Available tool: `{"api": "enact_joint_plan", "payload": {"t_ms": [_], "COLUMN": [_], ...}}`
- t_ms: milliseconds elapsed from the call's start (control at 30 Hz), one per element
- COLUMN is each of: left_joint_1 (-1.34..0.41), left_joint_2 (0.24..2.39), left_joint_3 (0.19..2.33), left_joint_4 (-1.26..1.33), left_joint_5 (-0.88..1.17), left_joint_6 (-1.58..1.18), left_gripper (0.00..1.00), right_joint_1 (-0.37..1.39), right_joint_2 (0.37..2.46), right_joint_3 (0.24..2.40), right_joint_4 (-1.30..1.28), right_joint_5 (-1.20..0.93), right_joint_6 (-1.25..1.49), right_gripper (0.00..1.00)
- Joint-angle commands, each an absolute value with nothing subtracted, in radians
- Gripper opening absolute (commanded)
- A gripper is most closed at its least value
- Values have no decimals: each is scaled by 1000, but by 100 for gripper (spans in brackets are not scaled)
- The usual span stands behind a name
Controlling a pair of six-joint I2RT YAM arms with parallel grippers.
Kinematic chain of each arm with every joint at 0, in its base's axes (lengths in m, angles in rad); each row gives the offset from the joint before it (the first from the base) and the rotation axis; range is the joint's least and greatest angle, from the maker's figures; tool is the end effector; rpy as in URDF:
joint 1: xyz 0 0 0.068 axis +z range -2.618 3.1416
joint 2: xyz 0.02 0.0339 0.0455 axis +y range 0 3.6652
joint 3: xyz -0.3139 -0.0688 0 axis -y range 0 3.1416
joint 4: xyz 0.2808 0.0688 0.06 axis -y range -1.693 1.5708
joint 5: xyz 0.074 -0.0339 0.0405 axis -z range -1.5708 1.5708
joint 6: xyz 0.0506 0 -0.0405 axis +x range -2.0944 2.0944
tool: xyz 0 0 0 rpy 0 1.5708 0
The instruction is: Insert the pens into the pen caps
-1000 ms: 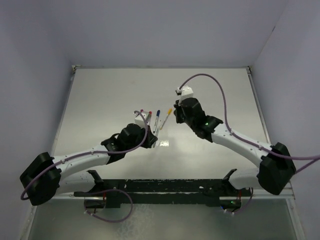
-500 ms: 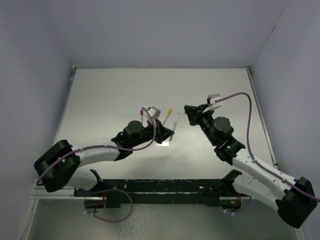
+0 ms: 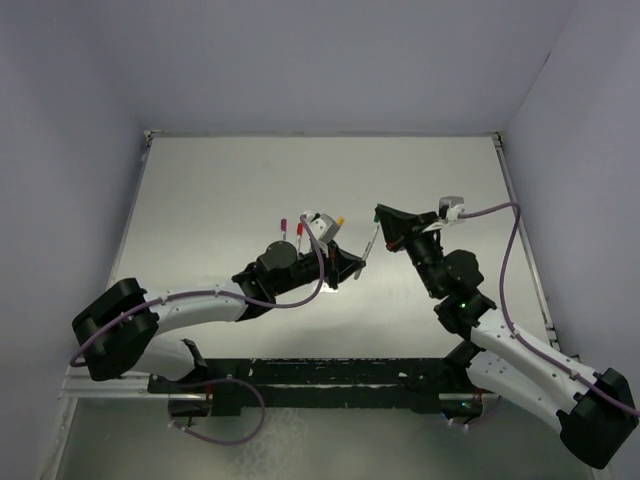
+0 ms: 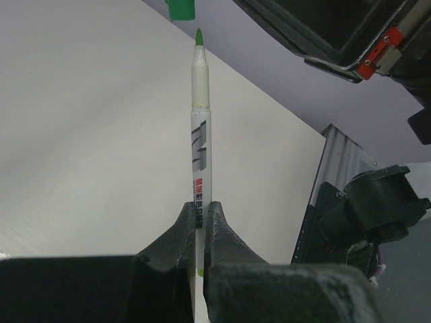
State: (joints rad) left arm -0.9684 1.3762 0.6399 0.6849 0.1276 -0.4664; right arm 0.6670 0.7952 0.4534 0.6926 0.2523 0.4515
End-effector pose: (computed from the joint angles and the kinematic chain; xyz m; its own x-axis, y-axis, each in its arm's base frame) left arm 0.1826 -0.2769 0.2710 -0.4259 -0.1678 -0.8891 0.7812 0.4275 -0.4549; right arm 0.1653 0.1140 0.3423 0.0619 0.5865 -0.8076 -0.4911 0.7223 0.4869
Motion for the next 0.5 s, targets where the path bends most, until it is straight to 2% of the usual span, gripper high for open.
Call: {"api": "enact_joint_plan", "payload": {"t_ms": [0,467], "left_joint_1": [-974,-978], "left_joint_2": [1346,1331], "left_joint_3": [681,669], "left_joint_4": [692,682], "left_joint_5": [89,72], "left_joint_6": [-417,-426], "left_gripper": [0,0], "right_joint_1": [664,664], "right_joint_2": [770,757], "right_joint_3": [449,431], "right_joint_4": [793,790], "right_joint_5": [283,296], "right_joint_6": [470,469], "right_gripper": [0,0]}}
